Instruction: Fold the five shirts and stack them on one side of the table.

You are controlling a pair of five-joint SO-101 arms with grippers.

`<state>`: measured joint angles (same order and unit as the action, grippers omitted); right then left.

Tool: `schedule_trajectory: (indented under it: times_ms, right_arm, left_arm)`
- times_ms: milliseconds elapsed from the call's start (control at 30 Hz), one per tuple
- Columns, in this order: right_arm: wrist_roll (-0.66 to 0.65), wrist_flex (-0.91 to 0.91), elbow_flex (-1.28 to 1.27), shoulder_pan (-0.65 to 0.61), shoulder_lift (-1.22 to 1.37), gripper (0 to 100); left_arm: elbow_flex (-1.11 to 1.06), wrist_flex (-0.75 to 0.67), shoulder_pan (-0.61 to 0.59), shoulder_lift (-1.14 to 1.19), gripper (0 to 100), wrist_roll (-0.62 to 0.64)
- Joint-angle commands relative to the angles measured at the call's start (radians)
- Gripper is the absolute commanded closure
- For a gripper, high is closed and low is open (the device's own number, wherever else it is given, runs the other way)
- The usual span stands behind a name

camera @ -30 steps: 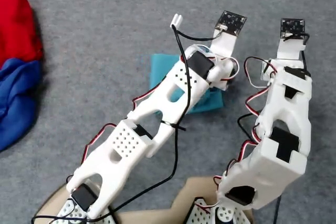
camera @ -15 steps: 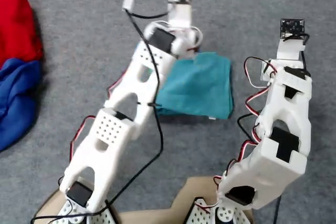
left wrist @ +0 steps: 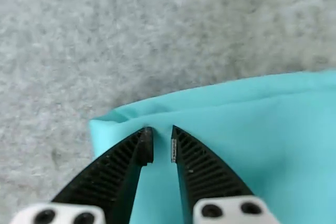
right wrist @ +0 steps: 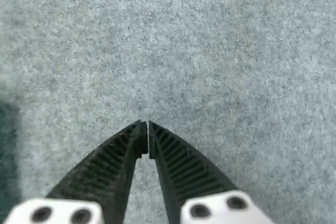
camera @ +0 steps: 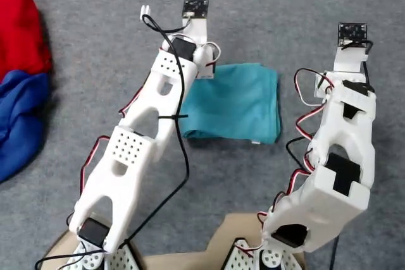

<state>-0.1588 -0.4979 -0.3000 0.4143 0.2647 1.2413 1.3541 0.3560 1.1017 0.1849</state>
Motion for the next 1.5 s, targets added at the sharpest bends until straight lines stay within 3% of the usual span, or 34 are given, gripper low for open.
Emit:
schedule_trajectory:
  times_ms: [0,467,700,1067,1167,1467]
  right_arm:
    - [0.002,-0.006,0.044,0.008,-0.008,97.9]
    - [0.0,-0.008,0.044,0.007,-0.008,97.9]
    - [-0.034,-0.037,0.048,-0.015,-0.008,97.7]
    - [-0.041,-0.244,0.062,-0.107,-0.173,97.6]
    - [-0.041,-0.301,0.062,-0.131,-0.234,97.6]
    - [-0.048,-0.6,0.059,-0.188,-0.461,97.6]
  left_arm:
    - [0.005,-0.017,-0.028,-0.001,93,0.008]
    - [0.012,-0.015,-0.143,0.039,93,0.009]
    - [0.031,0.017,-0.127,0.038,93,0.009]
    - [0.416,0.344,-0.123,0.042,93,-0.021]
    - [0.42,0.405,-0.12,0.045,93,-0.087]
    - [0.321,0.411,-0.117,-0.03,98,-0.189]
